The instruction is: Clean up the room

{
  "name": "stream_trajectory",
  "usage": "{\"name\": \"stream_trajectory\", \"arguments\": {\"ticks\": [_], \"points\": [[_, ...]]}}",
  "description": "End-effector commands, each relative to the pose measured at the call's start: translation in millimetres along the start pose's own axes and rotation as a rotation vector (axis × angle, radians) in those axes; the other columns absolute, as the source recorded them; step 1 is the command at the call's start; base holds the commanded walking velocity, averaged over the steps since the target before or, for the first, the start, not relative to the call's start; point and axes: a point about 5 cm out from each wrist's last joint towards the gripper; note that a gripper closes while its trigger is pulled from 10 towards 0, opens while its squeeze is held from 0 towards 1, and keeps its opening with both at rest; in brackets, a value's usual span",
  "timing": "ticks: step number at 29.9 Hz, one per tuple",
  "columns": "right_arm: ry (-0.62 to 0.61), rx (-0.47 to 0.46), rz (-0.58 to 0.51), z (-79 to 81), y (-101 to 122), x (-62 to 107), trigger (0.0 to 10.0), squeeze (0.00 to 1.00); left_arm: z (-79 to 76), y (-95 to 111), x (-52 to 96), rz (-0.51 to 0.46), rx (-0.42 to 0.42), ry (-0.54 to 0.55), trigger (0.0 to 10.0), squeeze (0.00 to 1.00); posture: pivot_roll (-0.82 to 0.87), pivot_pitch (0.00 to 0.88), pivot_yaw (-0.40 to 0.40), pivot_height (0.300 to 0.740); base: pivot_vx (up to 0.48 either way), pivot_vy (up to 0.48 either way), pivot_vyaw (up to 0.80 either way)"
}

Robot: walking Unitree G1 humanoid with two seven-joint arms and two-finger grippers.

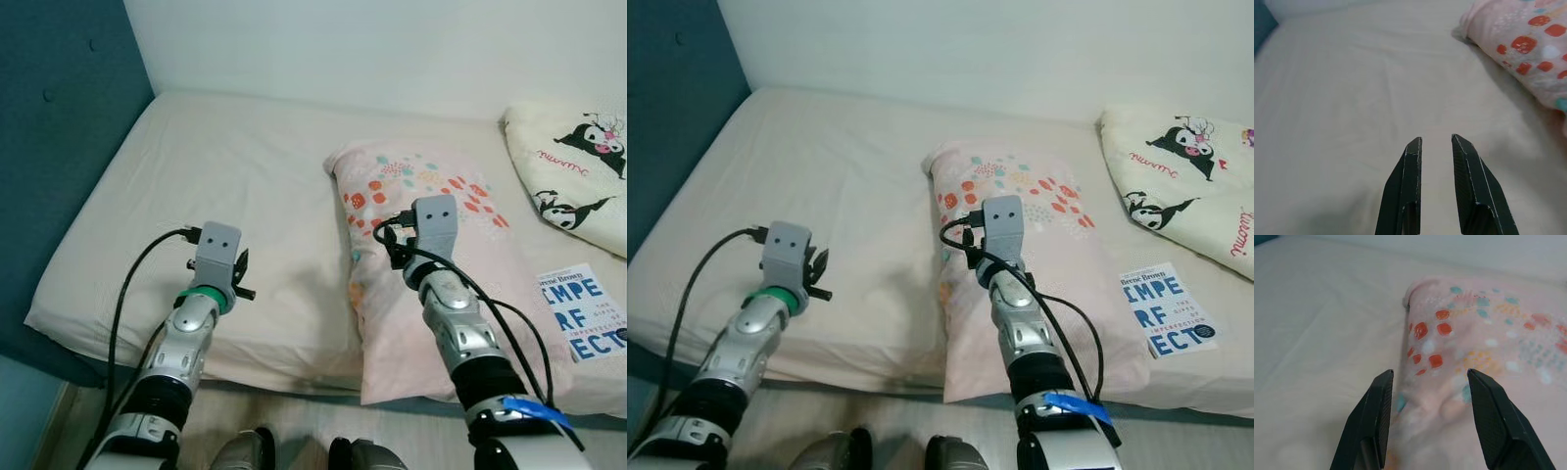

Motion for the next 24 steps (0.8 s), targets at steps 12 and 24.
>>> {"name": "stream_trajectory", "arguments": {"ticks": [12, 24], "points": [[-0.079, -0.107, 0.078, 10.0, -52, 33.6, 10.0, 0.00, -1.0, -13, 11.5, 0.012, 0.066, 0.019, 10.0, 0.00, 0.06, 0.075, 0.037, 0.740, 0.000, 0.000, 0.00], [-0.131, -0.034, -0.042, 12.0, -32, 38.6, 10.0, 0.00, 2.8, -39, 25.6, 0.018, 0.127, 0.054, 10.0, 0.00, 0.07, 0.085, 0.106, 0.740, 0.000, 0.000, 0.00]]}}
Point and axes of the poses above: a point about 5 cm out from each wrist's last joint towards the gripper, its own x axis pointing back from the gripper into the wrist, its own y axis along the axis of the wrist's last joint, z = x × y, and after that the axes turned 12 degrees about x, right-handed
